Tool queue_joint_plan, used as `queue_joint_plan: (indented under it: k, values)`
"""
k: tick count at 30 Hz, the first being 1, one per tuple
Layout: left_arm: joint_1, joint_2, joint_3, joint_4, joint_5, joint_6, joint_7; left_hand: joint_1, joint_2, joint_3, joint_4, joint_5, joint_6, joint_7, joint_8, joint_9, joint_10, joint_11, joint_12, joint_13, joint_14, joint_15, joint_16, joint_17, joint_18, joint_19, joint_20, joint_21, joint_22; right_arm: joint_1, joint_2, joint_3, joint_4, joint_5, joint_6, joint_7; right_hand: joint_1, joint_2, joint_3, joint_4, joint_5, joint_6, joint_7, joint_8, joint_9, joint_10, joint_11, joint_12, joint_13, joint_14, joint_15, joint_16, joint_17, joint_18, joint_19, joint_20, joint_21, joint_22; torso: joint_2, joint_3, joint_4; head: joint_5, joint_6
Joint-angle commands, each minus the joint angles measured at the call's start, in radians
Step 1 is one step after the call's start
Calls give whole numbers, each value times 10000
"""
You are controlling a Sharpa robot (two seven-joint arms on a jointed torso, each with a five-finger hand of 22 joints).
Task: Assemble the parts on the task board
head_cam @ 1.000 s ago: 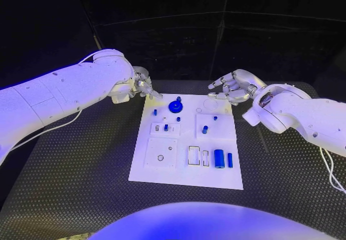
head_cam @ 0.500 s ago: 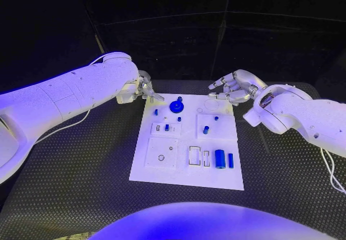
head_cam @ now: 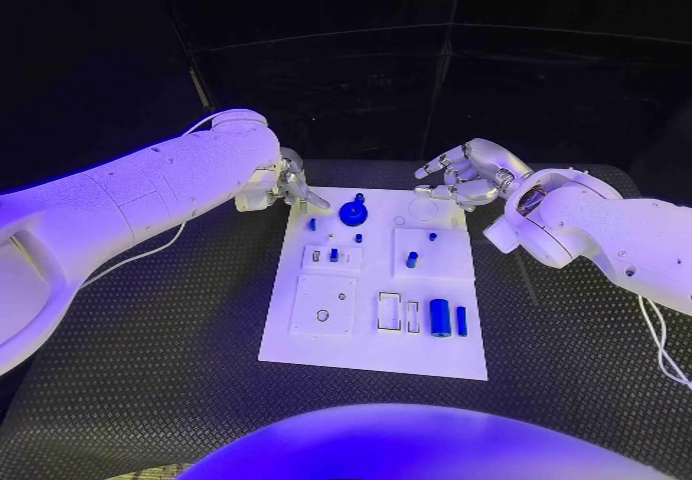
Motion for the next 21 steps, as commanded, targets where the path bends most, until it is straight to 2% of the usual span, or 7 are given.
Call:
queue_joint_plan:
  k: [1, 21]
  values:
    - [1, 22, -2, -28, 52, 438, 47, -2, 7, -78, -7, -46, 79, -11, -20, -23, 87, 15, 53, 14, 1019, 47, 62, 2635, -1, 75, -19, 60, 5, 18, 17, 7, 27, -15, 16, 106, -33, 26, -46, -2, 54, 59, -9, 47, -16, -22, -23, -26, -10, 417, -63, -25, -12, 53, -29, -46, -47, -9, -3, -1, 4, 9, 2]
    - [-117, 70, -32, -82, 50, 636, 27, 477, 119, -188, -52, -37, 256, -52, -41, -130, 127, -21, 111, 34, 1019, 20, 62, 2635, -14, 111, -47, 94, 78, 18, 67, 8, -27, -14, 49, 105, -36, 39, -51, 0, 64, 60, -11, 51, -15, -15, -24, -17, -1, 420, -63, -21, -1, 53, -24, -46, -47, -5, 1, 5, 6, 2, 2]
